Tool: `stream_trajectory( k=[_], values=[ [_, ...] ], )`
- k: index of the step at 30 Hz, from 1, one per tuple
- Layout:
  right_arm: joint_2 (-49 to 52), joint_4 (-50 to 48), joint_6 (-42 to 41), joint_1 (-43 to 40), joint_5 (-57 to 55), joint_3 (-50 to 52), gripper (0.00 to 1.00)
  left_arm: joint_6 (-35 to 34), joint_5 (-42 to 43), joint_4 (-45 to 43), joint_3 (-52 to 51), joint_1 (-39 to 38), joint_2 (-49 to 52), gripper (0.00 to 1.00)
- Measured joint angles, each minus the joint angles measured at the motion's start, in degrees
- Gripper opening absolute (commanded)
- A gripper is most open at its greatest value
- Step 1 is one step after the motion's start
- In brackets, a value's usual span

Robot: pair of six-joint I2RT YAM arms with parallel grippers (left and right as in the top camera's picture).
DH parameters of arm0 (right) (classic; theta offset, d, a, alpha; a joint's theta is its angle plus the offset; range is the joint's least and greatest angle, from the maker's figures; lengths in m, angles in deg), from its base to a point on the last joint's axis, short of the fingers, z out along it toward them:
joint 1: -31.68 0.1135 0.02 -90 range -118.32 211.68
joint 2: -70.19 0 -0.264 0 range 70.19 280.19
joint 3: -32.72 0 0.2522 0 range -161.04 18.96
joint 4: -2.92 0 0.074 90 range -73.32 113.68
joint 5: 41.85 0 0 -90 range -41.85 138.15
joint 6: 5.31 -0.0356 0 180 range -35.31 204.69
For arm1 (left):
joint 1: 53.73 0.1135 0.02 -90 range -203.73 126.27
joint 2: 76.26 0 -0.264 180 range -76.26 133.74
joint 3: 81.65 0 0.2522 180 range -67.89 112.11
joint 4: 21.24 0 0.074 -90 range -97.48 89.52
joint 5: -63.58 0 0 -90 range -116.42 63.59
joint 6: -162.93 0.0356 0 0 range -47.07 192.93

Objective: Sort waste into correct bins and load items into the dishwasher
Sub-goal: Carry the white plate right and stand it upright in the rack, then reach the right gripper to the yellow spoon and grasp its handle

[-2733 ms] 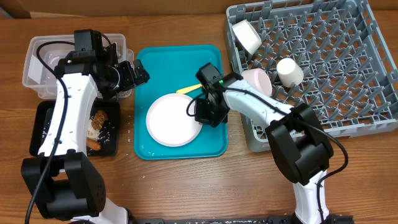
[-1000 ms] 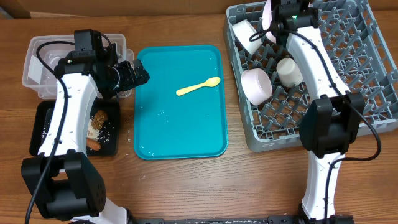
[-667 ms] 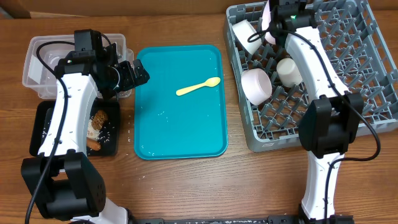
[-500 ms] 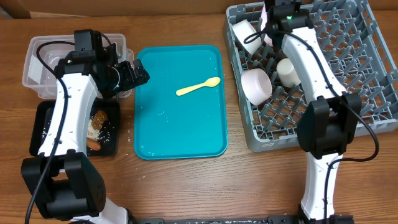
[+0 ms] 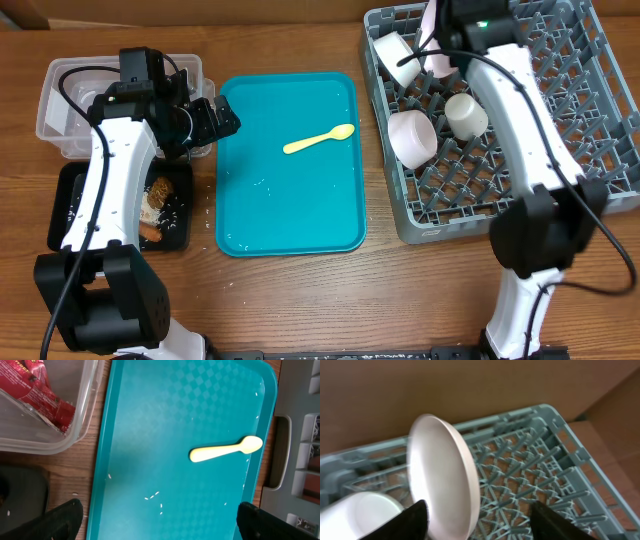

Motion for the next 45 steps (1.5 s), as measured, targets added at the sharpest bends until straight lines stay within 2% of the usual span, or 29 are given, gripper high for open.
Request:
stream_trajectory(
  k=[5, 8, 12, 19, 25, 29, 37, 45],
  values=[
    [-7.8, 6.7, -0.3, 0.0, 16.7, 0.0, 0.73, 0.0, 0.0, 0.0, 0.0, 0.0, 0.0, 1.00],
    [-9.5, 11.4, -3.7, 0.3, 28.7, -0.1, 0.71, 0.0, 0.0, 0.0, 0.0, 0.0, 0.0, 1.00],
    [-9.4, 15.6, -9.2, 2.2, 35.1, 1.3, 0.69, 0.0, 0.0, 0.0, 0.0, 0.0, 0.0, 1.00],
    [-9.3, 14.9, -18.2, 10.4, 39.1, 5.4, 0.68, 0.0, 0.0, -1.1, 0.0, 0.0, 0.0, 1.00],
    [-8.4, 8.3, -29.2, 14.0, 37.0, 11.5, 0.54, 0.0, 0.0, -2.0, 0.0, 0.0, 0.0, 1.00],
    [-4.3, 0.6, -35.8, 15.3, 36.7, 17.1, 0.51, 0.0, 0.0, -2.0, 0.0, 0.0, 0.0, 1.00],
    [6.2, -4.5, -41.9, 17.8, 38.4, 19.6, 0.51, 0.0, 0.0, -2.0, 0.0, 0.0, 0.0, 1.00],
    [10.0, -6.8, -44.3, 18.1, 38.9, 19.6, 0.51, 0.0, 0.0, -2.0, 0.0, 0.0, 0.0, 1.00]
  ],
)
